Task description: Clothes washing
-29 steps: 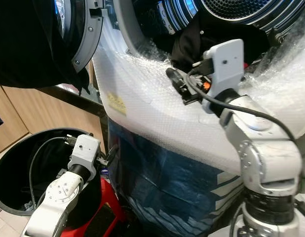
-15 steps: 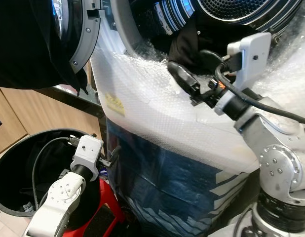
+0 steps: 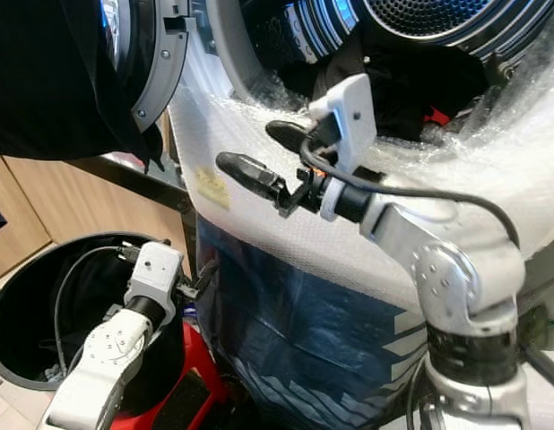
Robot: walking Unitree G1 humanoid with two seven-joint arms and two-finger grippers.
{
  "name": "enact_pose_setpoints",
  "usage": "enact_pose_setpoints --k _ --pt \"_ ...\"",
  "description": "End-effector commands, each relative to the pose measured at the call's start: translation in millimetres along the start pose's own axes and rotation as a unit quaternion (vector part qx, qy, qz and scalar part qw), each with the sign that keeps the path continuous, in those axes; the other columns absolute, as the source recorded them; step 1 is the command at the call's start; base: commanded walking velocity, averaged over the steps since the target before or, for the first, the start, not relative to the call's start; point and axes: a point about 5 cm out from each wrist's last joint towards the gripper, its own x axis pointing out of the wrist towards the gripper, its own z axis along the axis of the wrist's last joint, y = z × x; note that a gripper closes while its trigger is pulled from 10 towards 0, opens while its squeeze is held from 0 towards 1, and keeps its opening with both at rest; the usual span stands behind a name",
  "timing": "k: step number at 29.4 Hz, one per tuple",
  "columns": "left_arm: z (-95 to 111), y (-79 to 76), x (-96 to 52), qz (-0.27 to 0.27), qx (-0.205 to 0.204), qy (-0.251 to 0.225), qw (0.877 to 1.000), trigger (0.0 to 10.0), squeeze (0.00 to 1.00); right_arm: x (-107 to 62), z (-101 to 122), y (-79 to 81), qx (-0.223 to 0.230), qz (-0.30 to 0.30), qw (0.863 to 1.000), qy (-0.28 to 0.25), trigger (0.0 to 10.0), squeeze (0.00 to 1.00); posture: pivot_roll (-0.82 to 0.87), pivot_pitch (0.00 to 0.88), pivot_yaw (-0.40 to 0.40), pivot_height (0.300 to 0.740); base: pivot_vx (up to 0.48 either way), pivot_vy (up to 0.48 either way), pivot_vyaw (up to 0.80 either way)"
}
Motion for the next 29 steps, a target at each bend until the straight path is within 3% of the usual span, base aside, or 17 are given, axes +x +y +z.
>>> enact_pose_setpoints --k 1,8,13,19,29 --pt "0.7 -1.2 2.2 0.0 0.002 0.004 1.0 10.0 0.0 4.4 3.0 -2.5 -0.015 -0.007 1.0 0.005 10.0 0.0 -0.01 0.086 -0.059 0.74 0.0 0.0 0.0" --pt "1.9 -1.6 3.4 -0.001 0.002 0.003 1.0 10.0 0.0 18.1 4.1 -12.7 -0.046 -0.029 0.998 0.016 10.0 0.0 -0.01 0.086 -0.059 0.74 0.0 0.0 0.0" --pt "2.0 -2.5 3.2 0.0 0.001 0.003 1.0 10.0 0.0 28.7 12.0 -33.9 -0.045 -0.078 0.996 0.004 10.0 0.0 0.0 0.084 -0.062 0.74 0.0 0.0 0.0" --pt "2.1 -2.3 2.6 0.002 0.0 0.003 1.0 10.0 0.0 27.5 20.6 -53.2 -0.052 -0.129 0.99 0.002 10.0 0.0 0.0 0.082 -0.063 0.74 0.0 0.0 0.0" --pt "2.7 -4.5 3.5 -0.002 0.0 0.001 1.0 10.0 0.0 31.8 27.1 -69.0 -0.1 -0.149 0.983 0.028 10.0 0.0 -0.01 0.065 -0.063 0.74 0.0 0.0 0.0"
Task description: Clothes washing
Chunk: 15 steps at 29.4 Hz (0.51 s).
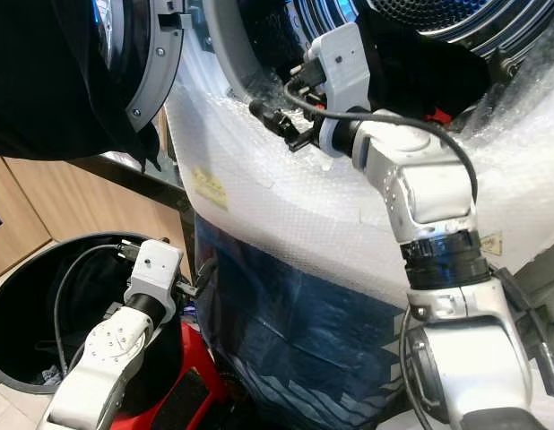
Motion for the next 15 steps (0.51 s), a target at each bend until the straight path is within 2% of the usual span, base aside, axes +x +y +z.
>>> enact_pose_setpoints --k 1,11,13,14,15 --pt "1.0 -3.0 1.6 -0.006 0.005 0.0 1.0 10.0 0.0 2.9 4.8 -4.6 -0.019 -0.009 1.0 0.004 10.0 0.0 -0.01 0.057 -0.062 0.74 0.0 0.0 0.0" --pt "1.3 -2.6 2.5 -0.009 0.009 -0.001 1.0 10.0 0.0 28.8 -1.7 -7.6 -0.051 -0.007 0.997 0.051 10.0 0.0 0.0 0.036 -0.062 0.74 0.0 0.0 0.0" --pt "1.5 -2.5 2.8 -0.009 0.008 -0.001 1.0 10.0 0.0 30.9 -0.1 -8.5 -0.049 -0.01 0.997 0.05 10.0 0.0 0.0 0.035 -0.064 0.74 0.0 0.0 0.0" --pt "1.7 -2.4 3.1 -0.008 0.008 -0.001 1.0 10.0 0.0 33.9 2.8 -10.9 -0.029 -0.016 0.998 0.048 10.0 0.0 0.0 0.038 -0.065 0.74 0.0 0.0 0.0" --pt "1.7 -2.4 3.1 -0.008 0.008 -0.001 1.0 10.0 0.0 33.9 2.8 -10.9 -0.029 -0.016 0.998 0.048 10.0 0.0 0.0 0.038 -0.065 0.74 0.0 0.0 0.0"
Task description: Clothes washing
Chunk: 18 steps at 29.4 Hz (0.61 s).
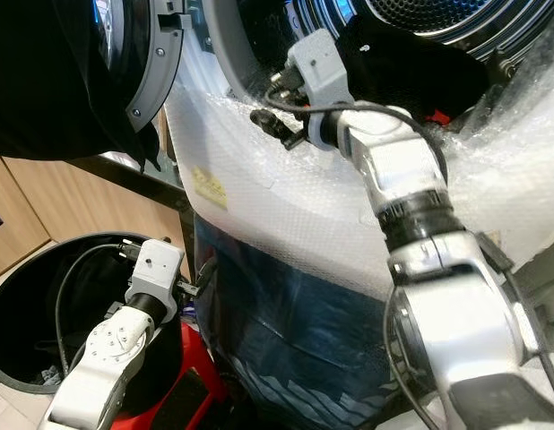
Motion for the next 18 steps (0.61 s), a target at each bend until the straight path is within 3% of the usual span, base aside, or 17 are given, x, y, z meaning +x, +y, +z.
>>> enact_pose_setpoints --k 1,8,18 --pt "0.6 -2.3 2.4 -0.007 0.006 0.001 1.0 10.0 0.0 -0.9 4.4 -6.8 0.021 -0.015 1.0 -0.01 10.0 0.0 0.0 0.042 -0.065 0.74 0.0 0.0 0.0" --pt "-1.2 -1.5 0.7 -0.004 0.005 0.009 1.0 10.0 0.0 -11.5 13.2 -36.1 0.061 -0.106 0.992 -0.022 10.0 0.0 0.0 0.055 -0.072 0.74 0.0 0.0 0.0" --pt "-5.0 -0.8 1.0 0.004 0.012 0.025 1.0 10.0 0.0 -35.7 -18.3 -70.6 0.017 -0.2 0.978 0.048 10.0 0.0 -0.01 0.062 -0.08 0.74 0.0 0.0 0.0"
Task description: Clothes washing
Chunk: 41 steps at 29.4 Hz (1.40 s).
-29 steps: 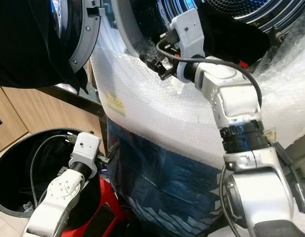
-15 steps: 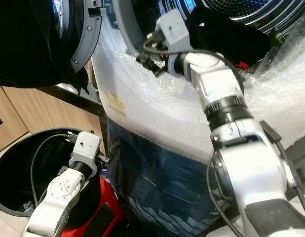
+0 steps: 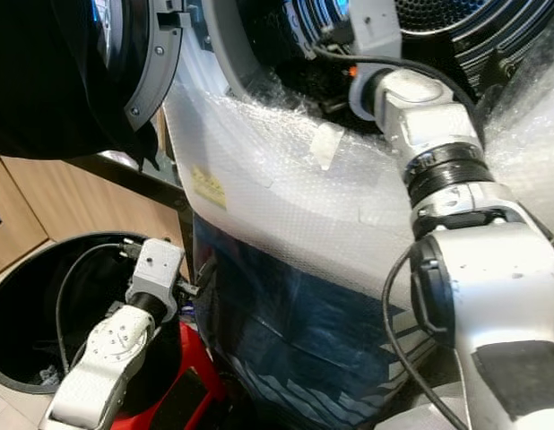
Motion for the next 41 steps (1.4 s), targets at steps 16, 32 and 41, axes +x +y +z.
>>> enact_pose_setpoints --k 16,32,41 --pt "-3.2 -1.9 0.4 0.001 0.016 0.017 1.0 10.0 0.0 -19.0 6.6 -52.7 -0.135 -0.228 0.964 -0.016 10.0 0.0 0.0 0.059 -0.086 0.74 0.0 0.0 0.0" --pt "-3.3 -1.3 0.1 0.007 0.012 0.018 1.0 10.0 0.0 -9.7 41.5 -13.3 0.077 -0.05 0.979 -0.184 10.0 0.0 0.0 0.066 -0.088 0.74 0.0 0.0 0.0" --pt "-2.0 -3.1 1.5 0.002 0.011 0.013 1.0 10.0 0.0 -16.0 52.6 -3.5 0.167 0.061 0.952 -0.248 10.0 0.0 0.0 0.057 -0.082 0.74 0.0 0.0 0.0"
